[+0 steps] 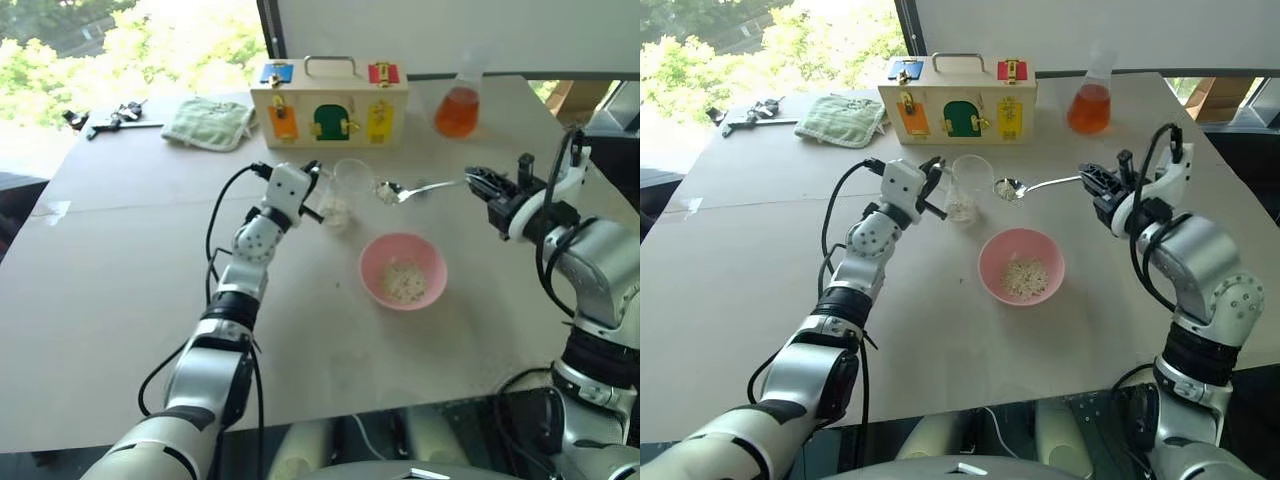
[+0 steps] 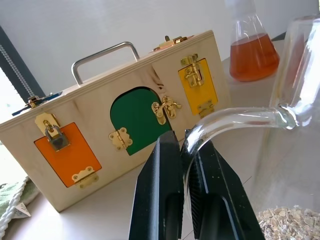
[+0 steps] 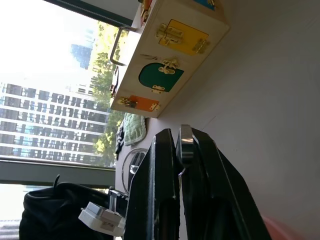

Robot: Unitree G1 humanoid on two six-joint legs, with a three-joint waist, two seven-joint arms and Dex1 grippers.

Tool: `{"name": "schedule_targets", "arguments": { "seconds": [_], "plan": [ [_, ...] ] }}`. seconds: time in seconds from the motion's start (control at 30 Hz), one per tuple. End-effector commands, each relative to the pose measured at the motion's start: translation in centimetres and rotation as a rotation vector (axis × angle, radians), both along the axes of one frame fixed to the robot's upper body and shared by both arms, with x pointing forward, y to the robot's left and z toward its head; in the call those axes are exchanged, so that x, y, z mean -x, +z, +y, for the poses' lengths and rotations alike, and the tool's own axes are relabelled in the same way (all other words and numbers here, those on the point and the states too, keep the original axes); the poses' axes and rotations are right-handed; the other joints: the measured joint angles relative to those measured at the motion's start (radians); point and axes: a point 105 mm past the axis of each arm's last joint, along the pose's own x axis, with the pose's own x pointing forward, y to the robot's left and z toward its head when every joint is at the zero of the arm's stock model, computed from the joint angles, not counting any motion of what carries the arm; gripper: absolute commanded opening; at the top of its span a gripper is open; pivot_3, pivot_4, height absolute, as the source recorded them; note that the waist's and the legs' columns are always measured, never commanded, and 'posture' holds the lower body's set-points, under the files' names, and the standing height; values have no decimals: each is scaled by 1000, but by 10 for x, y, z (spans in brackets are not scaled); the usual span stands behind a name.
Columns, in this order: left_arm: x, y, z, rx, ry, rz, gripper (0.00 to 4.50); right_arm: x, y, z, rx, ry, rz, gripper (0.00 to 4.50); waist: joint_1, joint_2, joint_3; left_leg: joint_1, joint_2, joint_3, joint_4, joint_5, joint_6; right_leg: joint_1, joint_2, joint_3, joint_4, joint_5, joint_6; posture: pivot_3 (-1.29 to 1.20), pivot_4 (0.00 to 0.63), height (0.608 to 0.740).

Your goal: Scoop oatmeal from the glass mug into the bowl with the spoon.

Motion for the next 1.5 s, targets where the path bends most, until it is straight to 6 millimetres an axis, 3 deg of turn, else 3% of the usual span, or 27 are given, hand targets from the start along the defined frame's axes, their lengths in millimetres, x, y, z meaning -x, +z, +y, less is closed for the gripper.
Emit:
{"name": "schedule_targets", "arguments": {
  "seconds": [0.03, 0.47, 0.7, 0.97, 1.33, 1.5],
  "plan": [
    [1, 20, -10, 0, -41, -76, 22, 19, 12, -2, -12, 14, -113, 0, 1, 0, 0, 0, 0, 0, 0, 0, 0, 0, 0, 0, 0, 0, 0, 0, 150, 740],
    [-1, 19, -13, -11, -65, -66, 22, 48, -19, -12, 137, 47, -92, 0, 2, 0, 0, 0, 0, 0, 0, 0, 0, 1, 0, 0, -1, 0, 0, 0, 150, 740],
    [-1, 16, -15, -16, -74, -57, 22, 56, -26, -17, 367, 129, -63, 0, 6, -1, 0, 1, 0, 0, 1, -1, 1, 2, 0, 0, -1, 0, 0, 0, 150, 740],
    [-2, 16, -18, -17, -84, -54, 22, 59, -3, -7, 690, 240, -189, 0, 8, -3, 1, 1, 1, 1, 1, -1, 2, 2, 0, 0, -2, 0, 1, 0, 150, 740],
    [-2, 18, -16, -21, -76, -60, 22, 53, 11, 14, 1186, 358, -410, 0, 30, -4, 1, 0, 1, 1, 2, -1, 2, 2, 0, 0, -3, 0, 1, 0, 150, 740],
    [-2, 17, -15, -22, -74, -60, 22, 52, 24, 26, 1307, 392, -522, 0, 30, -5, 2, -1, 1, 1, 2, -1, 2, 2, 0, -1, -4, 0, 1, 0, 150, 740]
  ]
}}
